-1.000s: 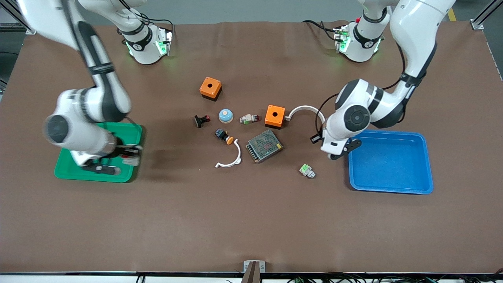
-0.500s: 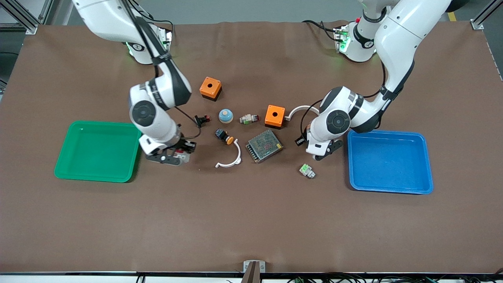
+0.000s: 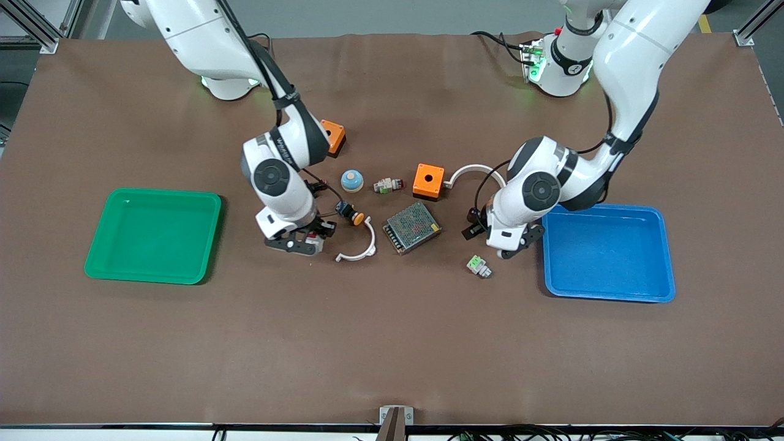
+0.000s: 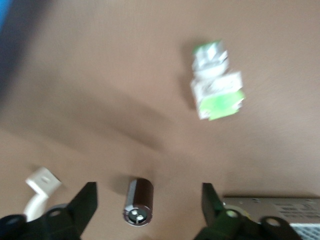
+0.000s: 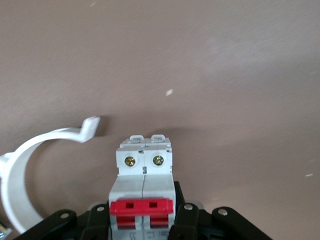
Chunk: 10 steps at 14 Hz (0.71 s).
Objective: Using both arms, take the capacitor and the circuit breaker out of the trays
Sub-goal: 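Lower both held parts onto the table and open both grippers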
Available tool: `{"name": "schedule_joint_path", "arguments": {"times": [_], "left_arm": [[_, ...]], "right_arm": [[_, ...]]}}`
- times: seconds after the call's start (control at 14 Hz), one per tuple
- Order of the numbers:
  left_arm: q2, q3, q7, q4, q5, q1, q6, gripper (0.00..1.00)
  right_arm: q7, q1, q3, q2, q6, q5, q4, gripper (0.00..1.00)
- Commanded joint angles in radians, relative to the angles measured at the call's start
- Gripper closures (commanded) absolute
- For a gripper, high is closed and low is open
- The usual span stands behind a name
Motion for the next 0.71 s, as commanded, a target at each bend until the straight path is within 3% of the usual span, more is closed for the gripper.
{"name": "schedule_joint_path", "arguments": {"times": [0.0,0.21,0.29,0.36,0.43,0.5,0.64], "left_arm": [[-0.065,-0.001,0.106,0.119,0.056,0.033,-0.217,0.01],[-0.085,-0.001,0.258,0.286,0.056,0.068,-0.433,0.0],[-0.086,-0.001,0.299,0.329,0.057,0.085,-0.491,0.0],[-0.089,-0.004,0.359,0.363,0.059,0.12,-0.553,0.0],[-0.094,-0.007,0.42,0.393,0.057,0.149,-0.575,0.0],[-0.106,-0.004,0.462,0.402,0.059,0.165,-0.576,0.0],[-0.119,-0.001,0.53,0.419,0.06,0.228,-0.575,0.0]], "right_arm": [[0.03,0.036,-0.014,0.027,-0.003,0.01,0.04,1.0],[0.03,0.051,-0.014,0.03,-0.005,0.008,0.038,0.98],[0.03,0.05,-0.014,0.032,-0.009,0.007,0.038,0.86],[0.03,0.048,-0.015,0.033,-0.011,0.008,0.04,0.69],[0.029,0.044,-0.015,0.033,-0.014,0.007,0.04,0.29],[0.024,0.042,-0.017,0.032,-0.017,-0.001,0.042,0.0],[0.018,0.028,-0.021,0.027,-0.067,-0.003,0.089,0.0]]}}
